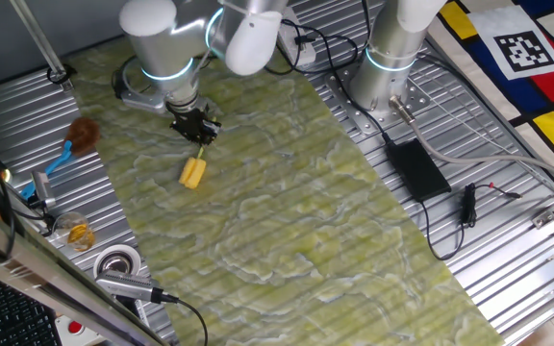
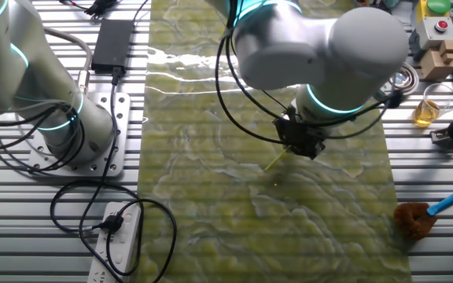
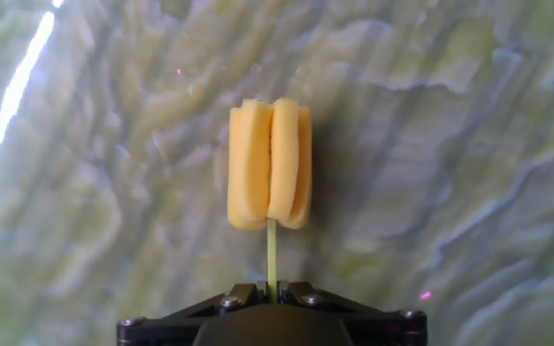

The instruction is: Scrub the table with a brush

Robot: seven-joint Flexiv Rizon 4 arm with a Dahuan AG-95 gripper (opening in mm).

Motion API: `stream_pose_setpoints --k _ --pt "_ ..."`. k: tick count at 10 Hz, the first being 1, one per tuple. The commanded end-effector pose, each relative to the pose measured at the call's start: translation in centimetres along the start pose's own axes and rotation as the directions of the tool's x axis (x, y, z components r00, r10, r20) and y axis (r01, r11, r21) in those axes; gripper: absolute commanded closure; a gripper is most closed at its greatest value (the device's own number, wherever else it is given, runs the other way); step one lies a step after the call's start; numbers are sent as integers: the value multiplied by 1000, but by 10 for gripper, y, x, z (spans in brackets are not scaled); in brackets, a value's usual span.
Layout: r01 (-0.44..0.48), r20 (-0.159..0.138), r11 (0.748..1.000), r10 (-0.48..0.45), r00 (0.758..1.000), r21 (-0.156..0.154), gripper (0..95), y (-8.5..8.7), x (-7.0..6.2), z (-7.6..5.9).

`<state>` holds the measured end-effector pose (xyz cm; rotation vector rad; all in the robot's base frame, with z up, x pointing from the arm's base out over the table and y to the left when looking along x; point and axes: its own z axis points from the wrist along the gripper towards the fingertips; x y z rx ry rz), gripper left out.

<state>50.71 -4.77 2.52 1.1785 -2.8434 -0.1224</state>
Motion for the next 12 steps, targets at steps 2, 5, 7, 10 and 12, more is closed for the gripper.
stream_pose_setpoints --k 2,5,7,10,12 --pt "-89 19 996 90 996 -23 950 0 0 0" --pt "-128 12 992 128 992 -18 950 0 0 0" --pt "-199 10 980 199 980 -17 950 3 -2 0" --pt "-271 14 962 271 962 -15 950 33 -21 3" --pt "-307 17 951 307 951 -18 950 53 -32 1"
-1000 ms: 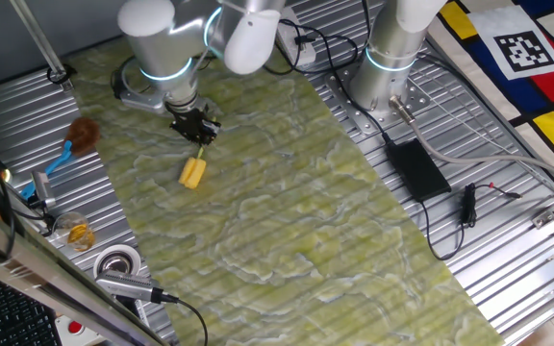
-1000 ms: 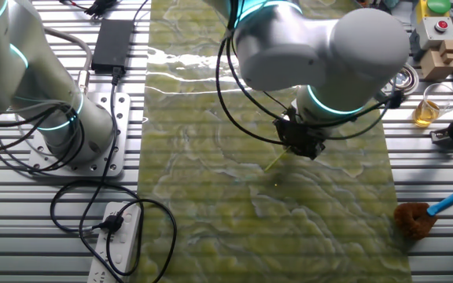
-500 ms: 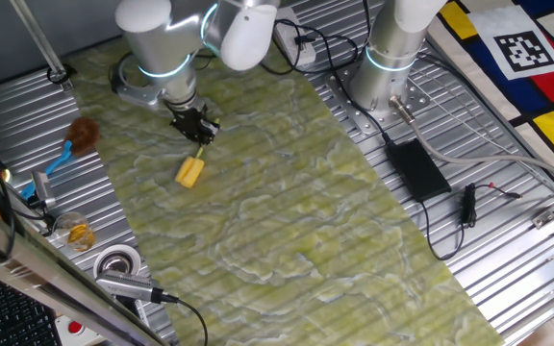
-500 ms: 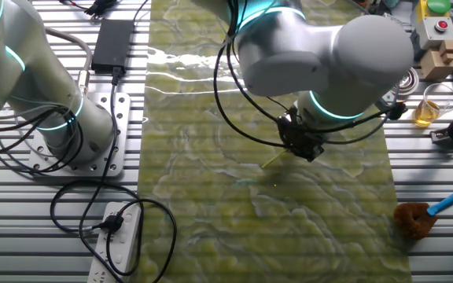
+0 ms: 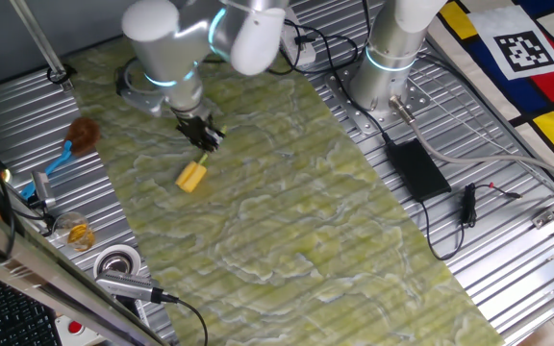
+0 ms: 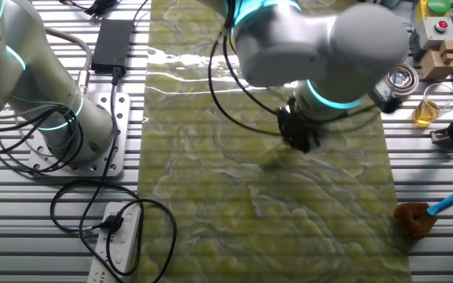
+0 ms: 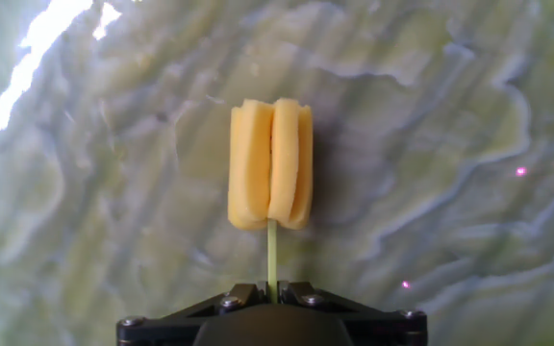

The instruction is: Scrub the table with a brush

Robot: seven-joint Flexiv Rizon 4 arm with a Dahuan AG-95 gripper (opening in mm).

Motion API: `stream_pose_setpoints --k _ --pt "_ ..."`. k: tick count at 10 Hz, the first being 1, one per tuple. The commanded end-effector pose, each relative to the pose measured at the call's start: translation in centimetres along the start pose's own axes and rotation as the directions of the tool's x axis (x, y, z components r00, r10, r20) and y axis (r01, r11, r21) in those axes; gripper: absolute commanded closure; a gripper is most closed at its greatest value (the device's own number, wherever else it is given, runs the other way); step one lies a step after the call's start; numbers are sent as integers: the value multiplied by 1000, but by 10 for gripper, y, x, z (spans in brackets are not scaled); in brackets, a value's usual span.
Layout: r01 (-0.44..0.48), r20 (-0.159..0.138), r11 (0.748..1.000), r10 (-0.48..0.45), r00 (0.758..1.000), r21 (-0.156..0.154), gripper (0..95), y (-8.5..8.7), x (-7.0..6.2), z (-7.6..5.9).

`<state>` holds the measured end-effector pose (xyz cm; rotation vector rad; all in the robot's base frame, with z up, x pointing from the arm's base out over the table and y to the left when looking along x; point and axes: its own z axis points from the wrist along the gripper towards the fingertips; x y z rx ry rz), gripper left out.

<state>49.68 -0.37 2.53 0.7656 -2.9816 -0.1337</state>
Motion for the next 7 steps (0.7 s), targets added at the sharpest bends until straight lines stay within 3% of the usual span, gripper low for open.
stream_pose_setpoints --k 1,5,7 --pt "-49 2 999 49 999 -4 950 27 -5 -3" --pt "-92 20 995 93 995 -34 950 58 -9 -4" --pt "-96 18 995 97 995 -35 950 58 -10 -5"
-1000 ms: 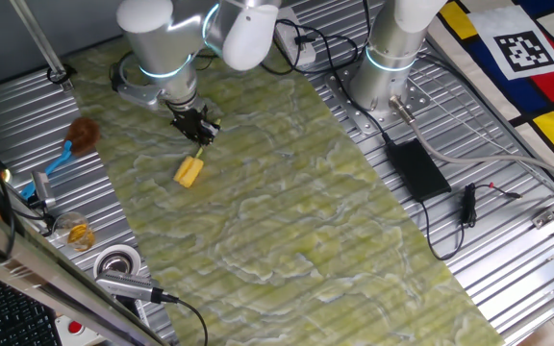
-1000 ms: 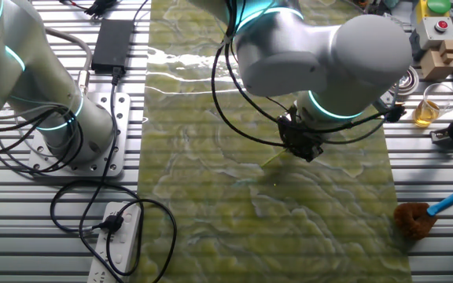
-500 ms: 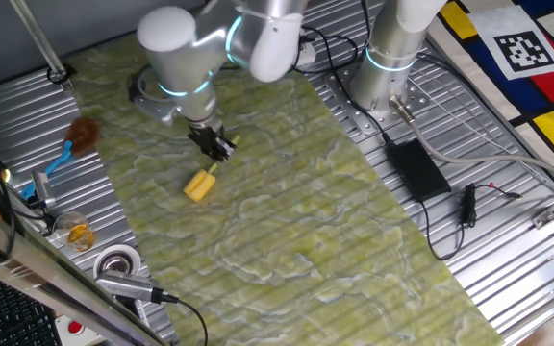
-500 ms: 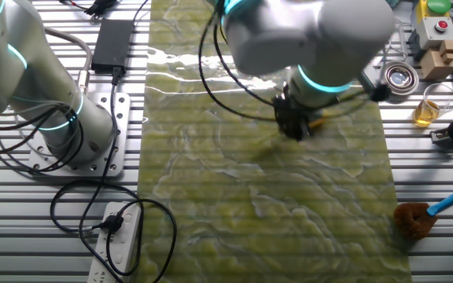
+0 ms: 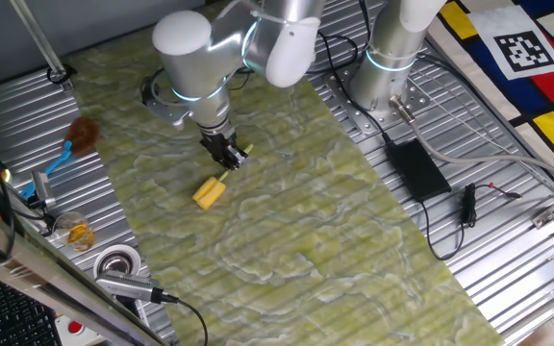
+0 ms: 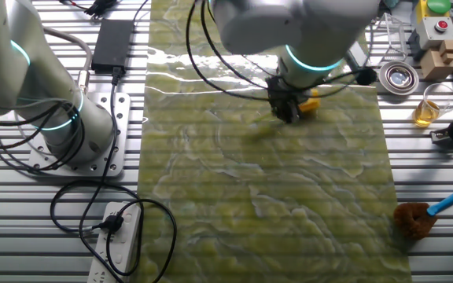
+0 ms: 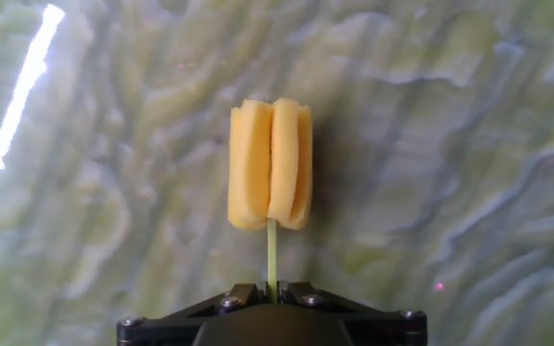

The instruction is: Scrub the table with a brush

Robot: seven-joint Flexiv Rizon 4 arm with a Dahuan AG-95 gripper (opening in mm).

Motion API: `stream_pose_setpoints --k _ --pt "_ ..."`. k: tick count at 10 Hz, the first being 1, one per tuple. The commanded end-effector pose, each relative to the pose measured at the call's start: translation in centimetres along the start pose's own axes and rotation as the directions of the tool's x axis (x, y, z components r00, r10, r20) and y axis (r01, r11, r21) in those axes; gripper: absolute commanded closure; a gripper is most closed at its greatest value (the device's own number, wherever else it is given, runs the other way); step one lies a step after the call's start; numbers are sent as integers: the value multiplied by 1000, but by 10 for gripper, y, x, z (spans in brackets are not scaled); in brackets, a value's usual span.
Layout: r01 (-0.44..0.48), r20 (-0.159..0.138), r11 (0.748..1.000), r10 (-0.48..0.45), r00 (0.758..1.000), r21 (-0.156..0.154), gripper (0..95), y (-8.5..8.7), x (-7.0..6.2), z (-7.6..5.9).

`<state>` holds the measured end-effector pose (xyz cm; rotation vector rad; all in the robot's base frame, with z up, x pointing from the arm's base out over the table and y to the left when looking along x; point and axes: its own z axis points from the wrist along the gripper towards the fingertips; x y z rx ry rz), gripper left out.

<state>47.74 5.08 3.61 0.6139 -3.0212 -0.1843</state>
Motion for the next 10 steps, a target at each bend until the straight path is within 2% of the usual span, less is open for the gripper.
stream_pose_setpoints --k 1,3,6,9,10 --pt "-19 4 1000 19 1000 -5 950 0 -1 1" --pt "-29 6 1000 29 1000 -3 950 -1 0 7" --pt "-23 11 1000 23 1000 0 950 -3 -1 8" --pt "28 14 1000 -28 999 10 950 -23 -1 12" --pt "62 18 998 -63 998 13 950 -41 0 15"
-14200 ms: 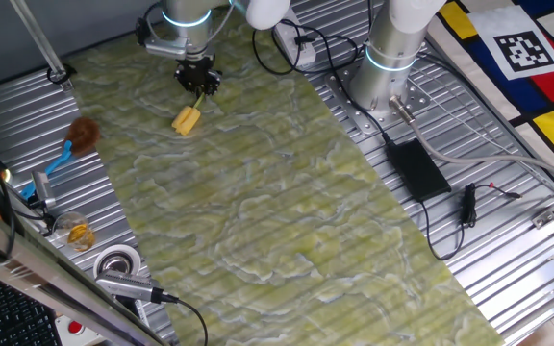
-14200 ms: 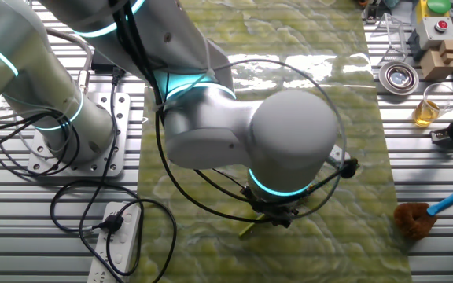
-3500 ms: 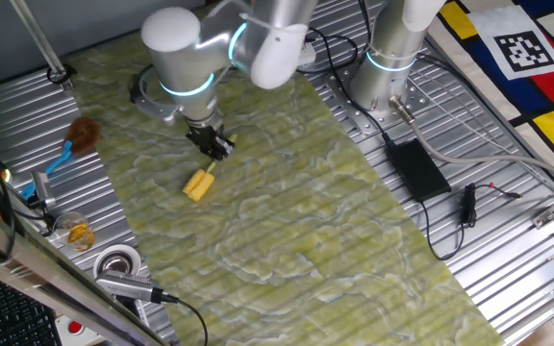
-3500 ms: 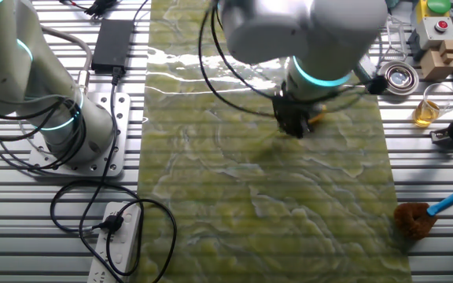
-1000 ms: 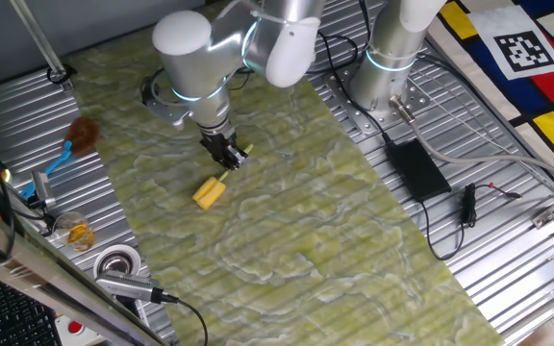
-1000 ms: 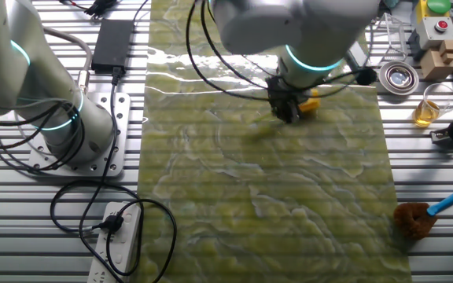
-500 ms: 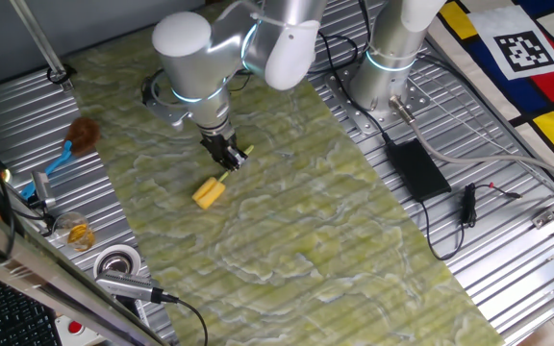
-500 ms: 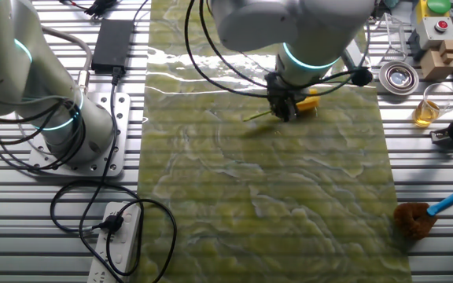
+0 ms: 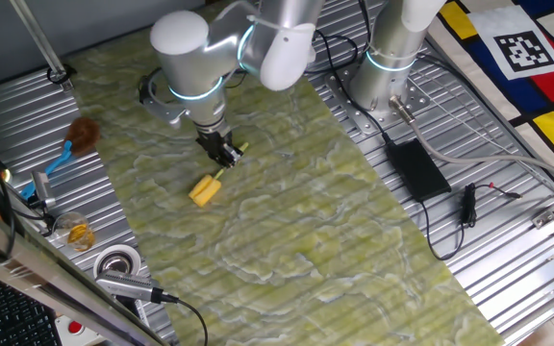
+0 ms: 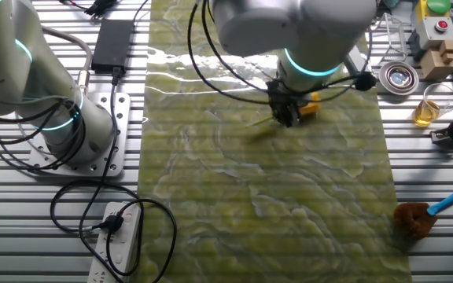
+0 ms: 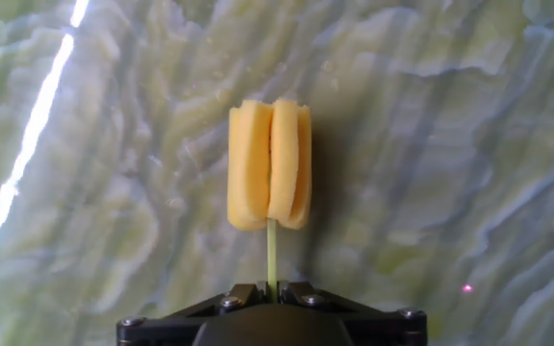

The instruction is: Scrub the table with a brush

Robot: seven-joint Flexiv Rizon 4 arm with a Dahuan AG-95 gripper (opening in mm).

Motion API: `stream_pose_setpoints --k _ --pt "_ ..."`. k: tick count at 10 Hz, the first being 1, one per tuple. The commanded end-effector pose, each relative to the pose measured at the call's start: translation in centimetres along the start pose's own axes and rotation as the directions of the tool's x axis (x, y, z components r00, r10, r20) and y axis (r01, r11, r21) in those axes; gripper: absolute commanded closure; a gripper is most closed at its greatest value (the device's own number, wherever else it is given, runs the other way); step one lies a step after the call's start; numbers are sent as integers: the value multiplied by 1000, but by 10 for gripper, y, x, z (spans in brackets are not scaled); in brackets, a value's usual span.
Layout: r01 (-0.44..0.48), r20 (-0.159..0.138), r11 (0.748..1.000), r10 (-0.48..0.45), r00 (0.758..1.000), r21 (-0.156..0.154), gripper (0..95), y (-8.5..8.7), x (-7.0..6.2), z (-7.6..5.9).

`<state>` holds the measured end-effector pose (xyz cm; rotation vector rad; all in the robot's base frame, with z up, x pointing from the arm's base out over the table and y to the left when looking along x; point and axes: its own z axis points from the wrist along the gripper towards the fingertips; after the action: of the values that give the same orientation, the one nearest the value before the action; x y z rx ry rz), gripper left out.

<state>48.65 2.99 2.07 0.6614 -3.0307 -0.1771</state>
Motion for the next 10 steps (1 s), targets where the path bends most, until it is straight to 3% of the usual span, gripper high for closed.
stream_pose_setpoints --k 1,4,6,7,10 --pt "52 3 999 -52 999 3 950 -25 2 2" --pt "155 -4 988 -155 988 5 950 -62 8 -3" --pt "196 -10 981 -196 981 3 950 -72 11 -5" --pt "182 -6 983 -182 983 1 950 -69 10 -4" --pt "68 13 998 -68 998 -4 950 -39 5 6"
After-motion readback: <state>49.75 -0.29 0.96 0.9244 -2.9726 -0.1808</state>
